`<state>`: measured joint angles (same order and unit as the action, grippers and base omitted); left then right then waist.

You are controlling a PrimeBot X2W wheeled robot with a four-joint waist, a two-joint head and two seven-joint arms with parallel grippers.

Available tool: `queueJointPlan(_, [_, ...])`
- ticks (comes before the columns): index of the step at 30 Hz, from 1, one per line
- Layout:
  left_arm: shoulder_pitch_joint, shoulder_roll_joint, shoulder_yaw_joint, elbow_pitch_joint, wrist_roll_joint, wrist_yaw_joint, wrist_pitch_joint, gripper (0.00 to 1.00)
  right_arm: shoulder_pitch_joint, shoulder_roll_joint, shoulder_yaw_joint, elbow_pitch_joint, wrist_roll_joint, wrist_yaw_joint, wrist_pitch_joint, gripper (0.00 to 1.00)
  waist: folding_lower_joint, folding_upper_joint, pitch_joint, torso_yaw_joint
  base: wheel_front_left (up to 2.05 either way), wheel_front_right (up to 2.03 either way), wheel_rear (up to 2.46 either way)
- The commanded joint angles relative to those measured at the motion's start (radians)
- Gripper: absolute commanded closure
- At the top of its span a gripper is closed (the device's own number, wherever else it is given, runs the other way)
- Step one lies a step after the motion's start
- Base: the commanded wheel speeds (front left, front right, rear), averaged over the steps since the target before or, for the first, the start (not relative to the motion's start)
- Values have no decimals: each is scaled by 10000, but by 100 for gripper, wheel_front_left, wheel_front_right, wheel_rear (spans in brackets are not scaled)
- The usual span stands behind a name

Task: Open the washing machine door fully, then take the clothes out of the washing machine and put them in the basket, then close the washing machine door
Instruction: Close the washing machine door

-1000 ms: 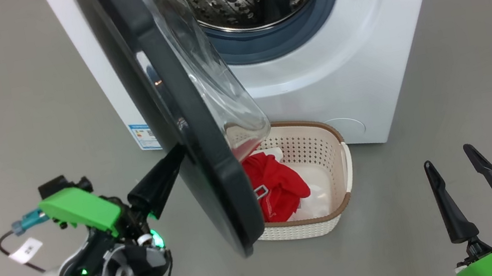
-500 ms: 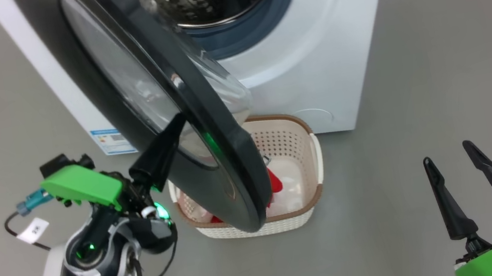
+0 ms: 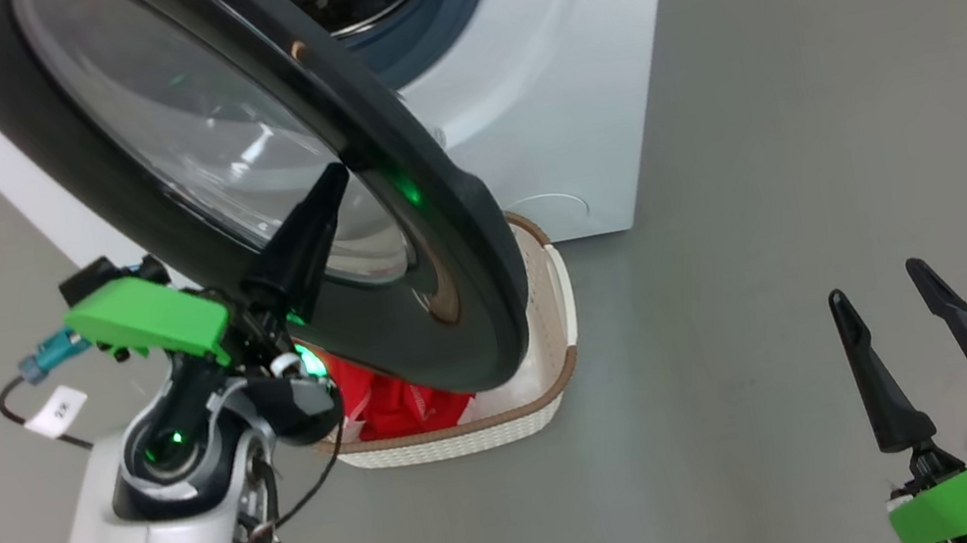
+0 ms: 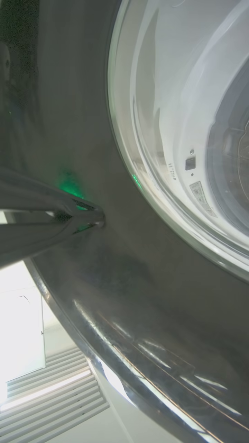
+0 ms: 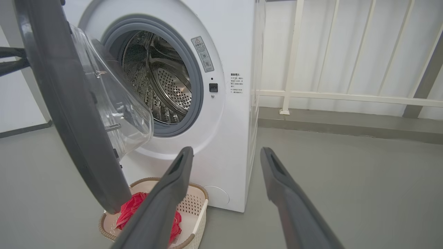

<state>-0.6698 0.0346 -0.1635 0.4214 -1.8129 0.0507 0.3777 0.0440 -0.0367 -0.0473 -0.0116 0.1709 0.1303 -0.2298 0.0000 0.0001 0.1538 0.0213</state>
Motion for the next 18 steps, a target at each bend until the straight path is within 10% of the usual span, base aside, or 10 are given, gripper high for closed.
queueJointPlan(1, [-519,156,164,-176,51,-194,-55,100,-423,-135,284,-201,117,4,-129,0,0,-1,158,-206,0,0,0])
queueJointPlan(18, [-2018,156,-191,853,3,-754,-924,100,-812,-135,482,40,350,4,-242,0,0,-1,807,-1012,0,0,0])
